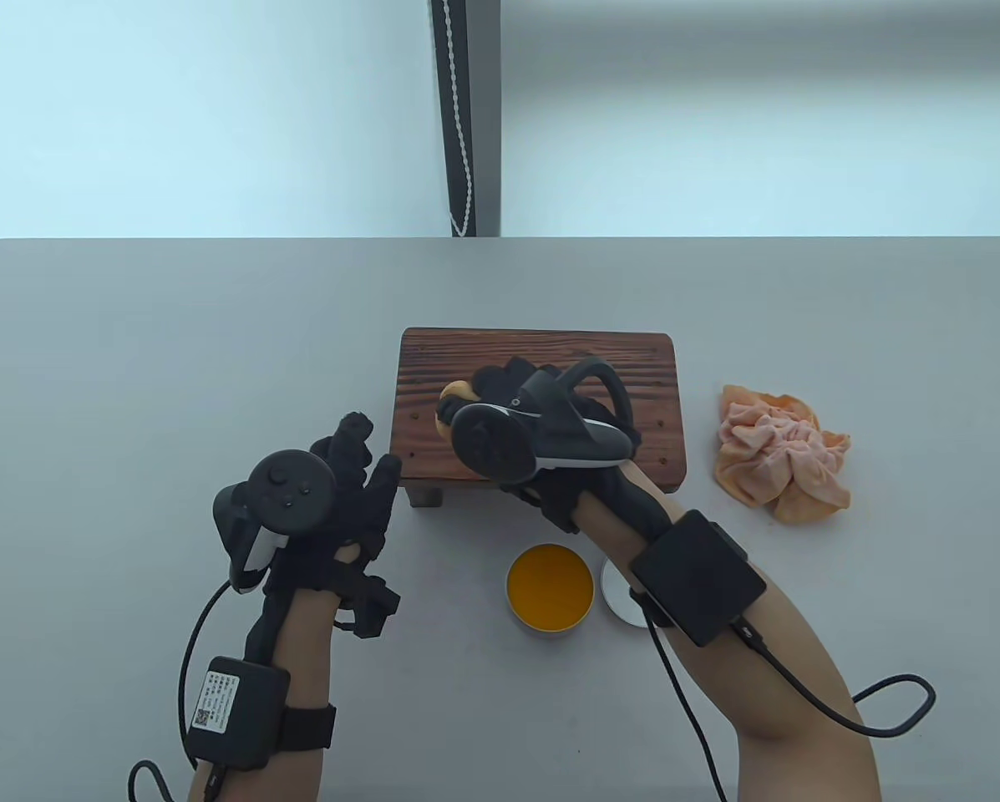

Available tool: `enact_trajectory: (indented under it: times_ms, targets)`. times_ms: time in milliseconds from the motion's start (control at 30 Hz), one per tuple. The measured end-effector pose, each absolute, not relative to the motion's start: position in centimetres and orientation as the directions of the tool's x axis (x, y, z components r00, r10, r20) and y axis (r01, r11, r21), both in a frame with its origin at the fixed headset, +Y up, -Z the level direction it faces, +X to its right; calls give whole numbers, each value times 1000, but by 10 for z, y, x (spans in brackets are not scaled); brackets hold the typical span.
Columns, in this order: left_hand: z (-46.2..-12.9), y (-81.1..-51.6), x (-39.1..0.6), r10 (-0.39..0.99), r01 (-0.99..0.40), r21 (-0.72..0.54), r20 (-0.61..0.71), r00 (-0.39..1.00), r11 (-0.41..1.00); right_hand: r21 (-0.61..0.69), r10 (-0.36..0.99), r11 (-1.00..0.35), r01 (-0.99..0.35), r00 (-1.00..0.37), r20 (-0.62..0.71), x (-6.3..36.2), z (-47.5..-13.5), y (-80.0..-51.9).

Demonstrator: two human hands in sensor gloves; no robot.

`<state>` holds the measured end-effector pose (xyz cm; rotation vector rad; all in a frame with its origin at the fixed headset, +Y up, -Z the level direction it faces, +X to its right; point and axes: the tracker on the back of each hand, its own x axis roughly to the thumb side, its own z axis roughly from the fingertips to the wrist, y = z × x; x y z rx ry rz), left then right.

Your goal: Dip and apply wood wax on stool

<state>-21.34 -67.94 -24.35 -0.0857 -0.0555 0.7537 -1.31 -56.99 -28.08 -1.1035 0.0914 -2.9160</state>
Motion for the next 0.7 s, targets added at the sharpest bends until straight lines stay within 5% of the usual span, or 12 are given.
enact_trajectory:
  times_ms: [433,700]
  targets:
    - [-261,-712,-213,780,-772,-191,-43,624,606,-16,-96,-993,113,-750,654,-73,-317,-617]
    - [-260,-712,-211,779,-768,-195,-32,626,610,-76,-129,-992,105,-792,597,-78,-335,-622]
